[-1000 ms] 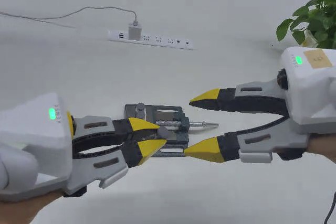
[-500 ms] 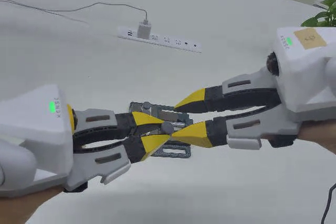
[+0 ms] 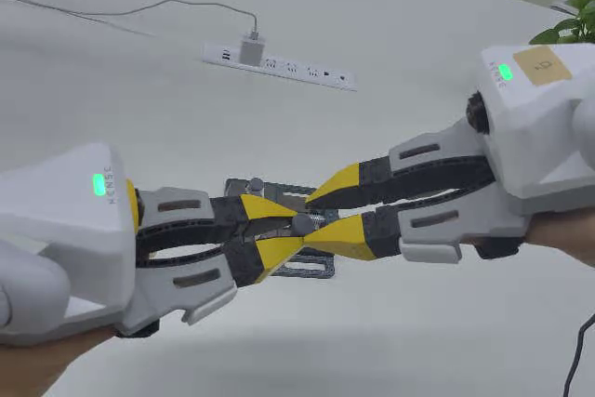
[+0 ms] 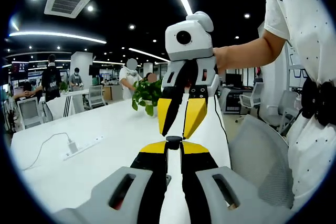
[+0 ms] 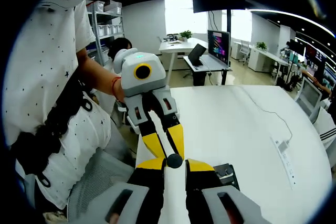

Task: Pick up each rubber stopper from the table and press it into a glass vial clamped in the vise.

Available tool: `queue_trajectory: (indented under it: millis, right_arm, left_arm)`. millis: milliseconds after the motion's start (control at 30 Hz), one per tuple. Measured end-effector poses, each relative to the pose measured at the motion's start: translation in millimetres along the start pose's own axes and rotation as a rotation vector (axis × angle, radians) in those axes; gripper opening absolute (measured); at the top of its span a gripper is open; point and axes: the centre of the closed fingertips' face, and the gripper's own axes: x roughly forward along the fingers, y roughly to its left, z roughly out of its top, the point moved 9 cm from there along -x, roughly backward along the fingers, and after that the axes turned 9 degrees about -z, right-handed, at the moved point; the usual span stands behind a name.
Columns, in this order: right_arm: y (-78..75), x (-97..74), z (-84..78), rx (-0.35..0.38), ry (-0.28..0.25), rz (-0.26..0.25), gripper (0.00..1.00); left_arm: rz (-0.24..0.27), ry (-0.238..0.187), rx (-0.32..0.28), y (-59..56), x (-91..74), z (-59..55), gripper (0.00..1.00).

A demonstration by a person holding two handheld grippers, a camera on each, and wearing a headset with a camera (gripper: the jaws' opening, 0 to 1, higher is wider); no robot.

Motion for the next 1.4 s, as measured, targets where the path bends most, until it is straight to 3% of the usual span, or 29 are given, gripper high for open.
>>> queue_trajectory:
  millis: [767,1400]
  right_arm:
    - [2.8,6.1,2.8,-0.059,0.056,-0.005,0.07]
    - [2.2,4.7,0.1,-0.038,0.076,0.0,0.05]
  left_arm:
    - [0.004,0.059,0.027,0.1,0.7,-0.4,0.05]
    - [-0.014,0.086,0.039,-0.4,3.5,0.5,0.05]
